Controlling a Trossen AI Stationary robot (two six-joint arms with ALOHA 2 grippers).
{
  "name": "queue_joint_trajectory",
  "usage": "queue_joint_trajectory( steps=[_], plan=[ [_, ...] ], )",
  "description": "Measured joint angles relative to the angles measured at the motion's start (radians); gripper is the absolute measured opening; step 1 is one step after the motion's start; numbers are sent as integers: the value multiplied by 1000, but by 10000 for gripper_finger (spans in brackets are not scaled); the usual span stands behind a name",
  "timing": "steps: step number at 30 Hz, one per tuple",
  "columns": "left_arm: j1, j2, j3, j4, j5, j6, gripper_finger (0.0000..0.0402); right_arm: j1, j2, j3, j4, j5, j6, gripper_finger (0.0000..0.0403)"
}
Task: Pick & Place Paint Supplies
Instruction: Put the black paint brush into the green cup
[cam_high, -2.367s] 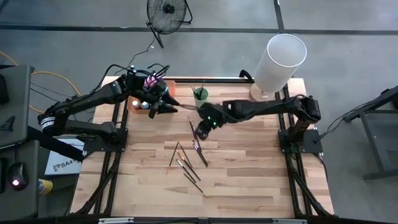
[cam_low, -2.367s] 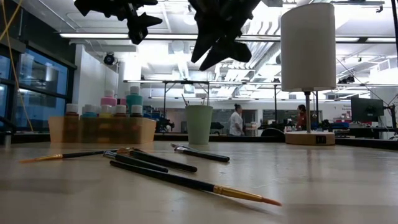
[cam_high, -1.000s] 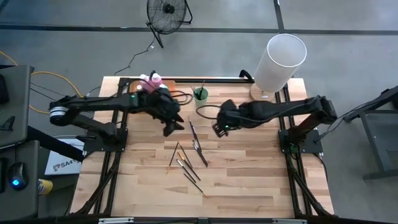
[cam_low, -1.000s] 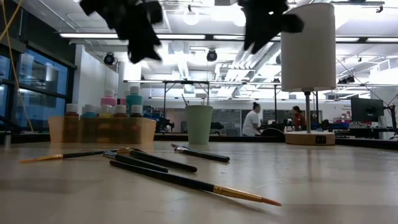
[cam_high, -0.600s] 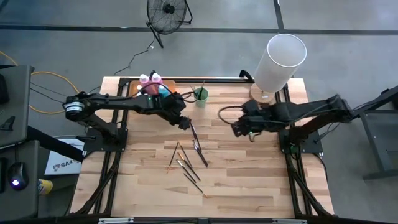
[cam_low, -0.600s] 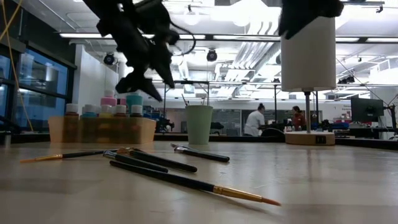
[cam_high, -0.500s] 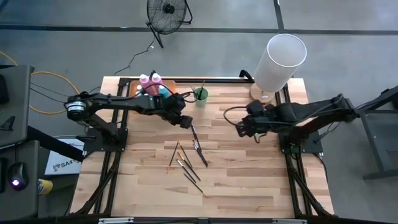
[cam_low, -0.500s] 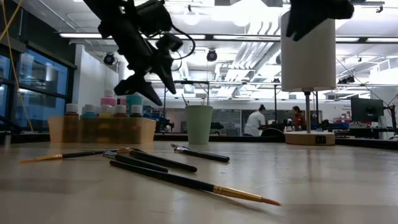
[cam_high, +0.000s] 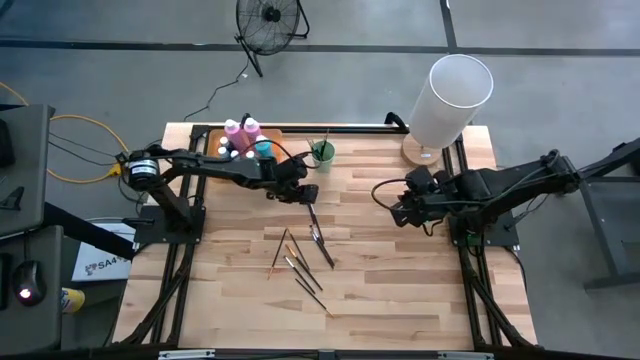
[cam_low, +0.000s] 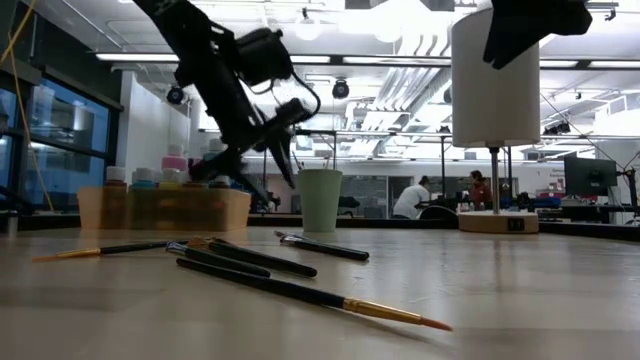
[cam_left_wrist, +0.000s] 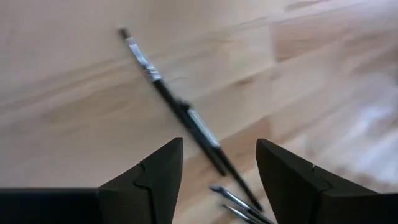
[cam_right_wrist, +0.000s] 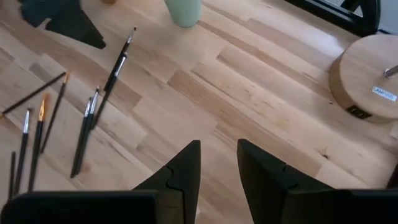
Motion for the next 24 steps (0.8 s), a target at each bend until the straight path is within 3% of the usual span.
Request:
queue_joint_trajectory(
  steps=[13,24],
  plan=[
    [0,119,-1,63,-25,-36,200,0,0,-1,-2,4,-56,98],
    [-8,184,1,172,61,-35,200,0,0,-1,-2,3,-57,98]
  ],
)
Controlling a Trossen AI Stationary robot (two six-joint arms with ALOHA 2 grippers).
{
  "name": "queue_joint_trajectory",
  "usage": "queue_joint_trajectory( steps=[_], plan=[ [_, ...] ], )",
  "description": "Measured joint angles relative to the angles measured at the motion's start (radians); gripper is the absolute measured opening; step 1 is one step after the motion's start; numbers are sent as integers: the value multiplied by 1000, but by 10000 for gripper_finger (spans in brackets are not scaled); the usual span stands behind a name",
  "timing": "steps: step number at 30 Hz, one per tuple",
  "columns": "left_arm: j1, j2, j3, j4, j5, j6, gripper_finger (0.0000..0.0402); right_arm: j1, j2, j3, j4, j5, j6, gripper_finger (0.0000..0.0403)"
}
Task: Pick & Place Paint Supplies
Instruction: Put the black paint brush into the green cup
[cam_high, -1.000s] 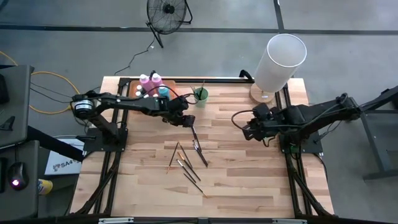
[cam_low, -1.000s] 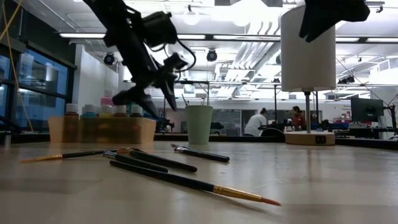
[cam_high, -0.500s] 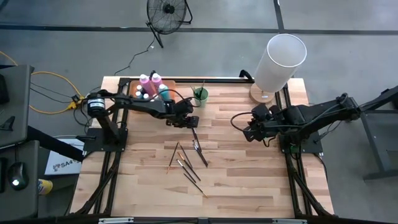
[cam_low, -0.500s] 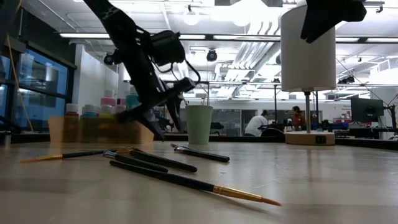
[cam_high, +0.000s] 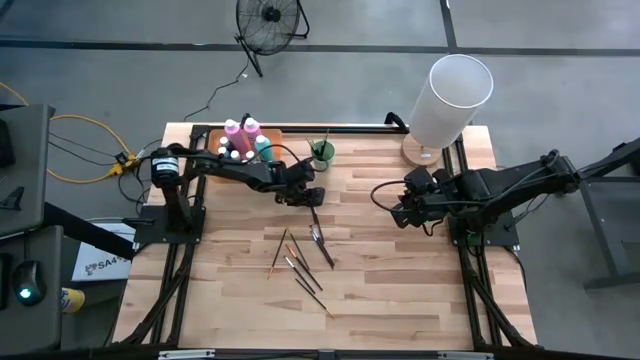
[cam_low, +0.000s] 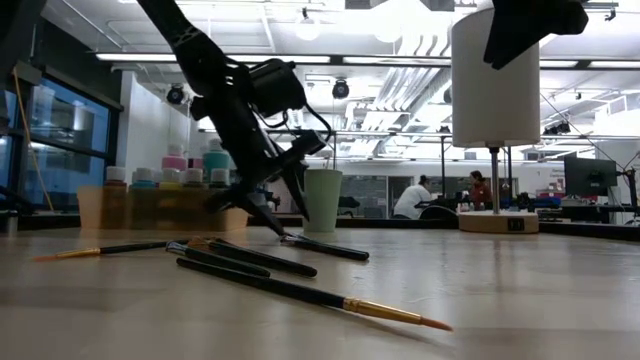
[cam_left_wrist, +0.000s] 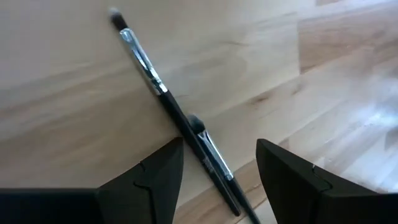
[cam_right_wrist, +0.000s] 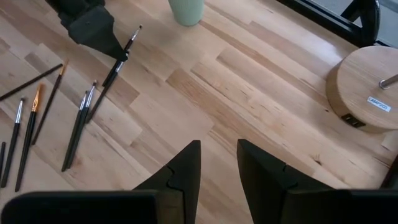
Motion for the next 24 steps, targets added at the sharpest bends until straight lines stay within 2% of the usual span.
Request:
queue_joint_trajectory(
  steps=[11,15,20,24],
  plan=[
    [-91,20,-3,188,44,75,200,0,0,0,25,-8,2,98],
    [-121,24,-3,196,4,75,200,0,0,0,48,-8,2,98],
    [-155,73,-3,297,20,76,200,0,0,0,81,-8,4,98],
    [-165,82,-3,322,35,88,200,-11,0,0,106,-5,76,98]
  ],
)
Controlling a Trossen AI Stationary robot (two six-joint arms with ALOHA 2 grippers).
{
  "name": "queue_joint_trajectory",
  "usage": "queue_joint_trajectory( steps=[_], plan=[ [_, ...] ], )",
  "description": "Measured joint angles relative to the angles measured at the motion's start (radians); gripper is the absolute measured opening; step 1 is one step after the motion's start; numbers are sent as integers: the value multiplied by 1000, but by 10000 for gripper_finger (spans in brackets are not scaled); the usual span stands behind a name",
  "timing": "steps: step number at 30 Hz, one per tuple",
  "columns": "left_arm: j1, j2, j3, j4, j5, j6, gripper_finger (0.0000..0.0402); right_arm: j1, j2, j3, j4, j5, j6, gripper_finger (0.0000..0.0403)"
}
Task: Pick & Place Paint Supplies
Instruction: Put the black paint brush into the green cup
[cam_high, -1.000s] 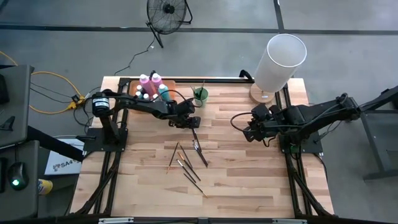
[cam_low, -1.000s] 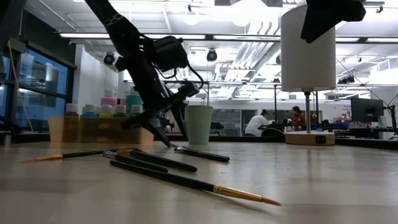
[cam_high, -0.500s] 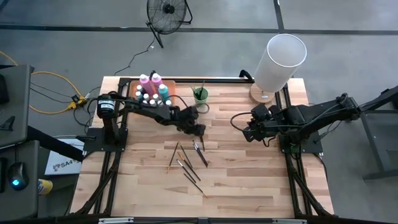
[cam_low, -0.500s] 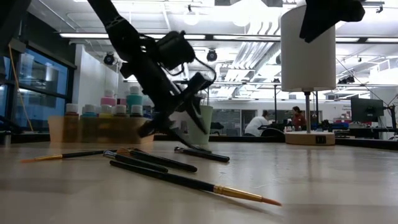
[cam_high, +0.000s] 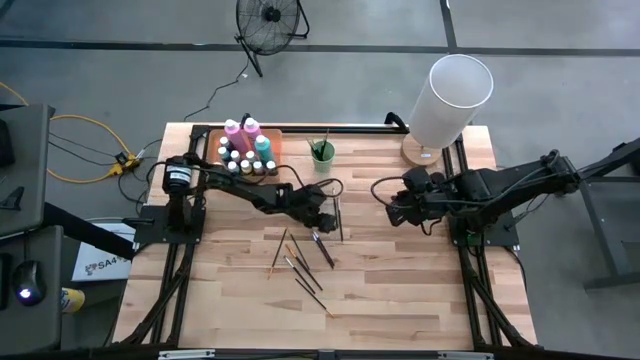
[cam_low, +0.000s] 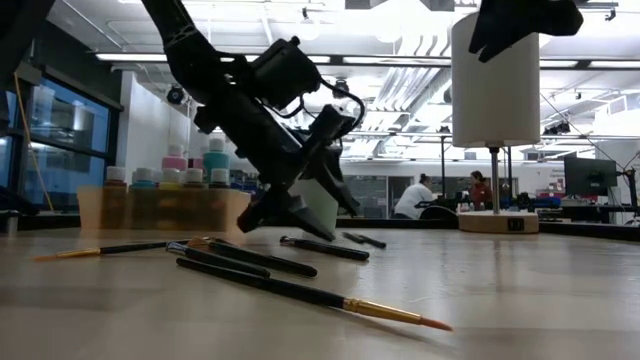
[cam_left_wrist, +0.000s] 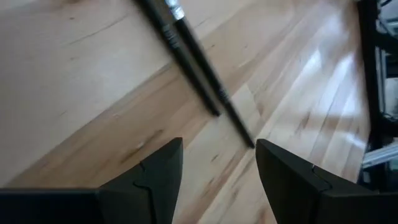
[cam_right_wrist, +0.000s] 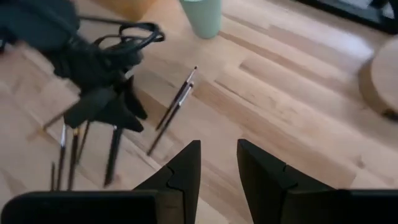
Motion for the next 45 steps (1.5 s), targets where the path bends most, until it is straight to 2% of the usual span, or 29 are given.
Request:
queue_joint_trajectory(
  steps=[5,9,15,24,27,32,39,45],
  plan=[
    [3,-89,1,-69,1,89,200,-55,21,0,19,-40,131,98],
    [2,-217,1,-198,-63,199,200,-116,78,0,73,-137,95,98],
    [18,-470,0,-408,-188,372,200,-228,238,0,162,-295,18,102],
    [119,-760,0,-621,-190,542,200,-393,498,0,182,-373,26,174],
    [153,-813,0,-676,-189,576,200,-428,551,0,220,-405,20,187],
    [198,-861,0,-752,-182,614,200,-468,627,0,238,-424,7,187],
    [214,-877,0,-808,-165,682,200,-486,677,0,227,-430,12,174],
    [213,-876,0,-814,-136,718,200,-486,707,0,140,-426,69,167]
  ],
)
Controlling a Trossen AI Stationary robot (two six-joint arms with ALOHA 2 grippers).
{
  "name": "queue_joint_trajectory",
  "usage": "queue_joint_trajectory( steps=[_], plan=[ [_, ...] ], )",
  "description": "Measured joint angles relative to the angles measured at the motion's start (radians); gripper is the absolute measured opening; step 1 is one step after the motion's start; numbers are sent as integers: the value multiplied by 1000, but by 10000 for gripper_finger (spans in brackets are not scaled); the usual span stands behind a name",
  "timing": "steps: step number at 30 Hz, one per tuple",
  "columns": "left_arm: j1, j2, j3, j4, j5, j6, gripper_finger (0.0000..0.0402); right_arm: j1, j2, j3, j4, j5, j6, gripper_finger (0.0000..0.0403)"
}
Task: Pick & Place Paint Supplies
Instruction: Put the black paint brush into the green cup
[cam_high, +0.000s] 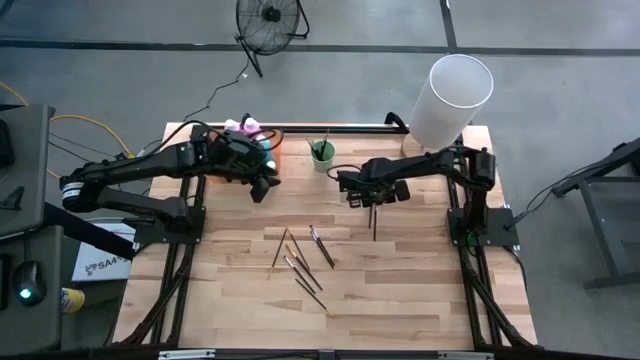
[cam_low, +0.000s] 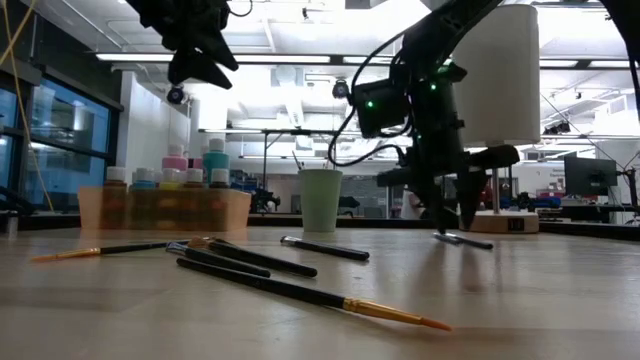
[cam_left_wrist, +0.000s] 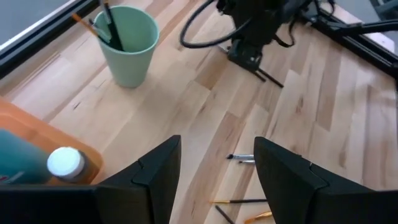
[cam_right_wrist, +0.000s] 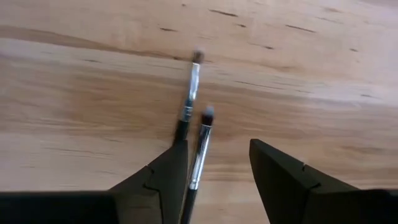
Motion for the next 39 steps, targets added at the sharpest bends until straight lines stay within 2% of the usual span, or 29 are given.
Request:
queue_joint_trajectory(
  steps=[11,22,34,39],
  plan=[
    [0,0,0,-3,42,47,200,-22,-8,-68,102,-45,46,166],
    [-1,0,0,-9,64,65,200,-49,-6,-76,64,-31,38,166],
    [-1,0,0,-22,64,65,200,-119,-4,-86,46,-52,-49,165],
    [-1,0,0,-29,64,65,200,-121,-8,-114,72,-67,-46,138]
  ],
)
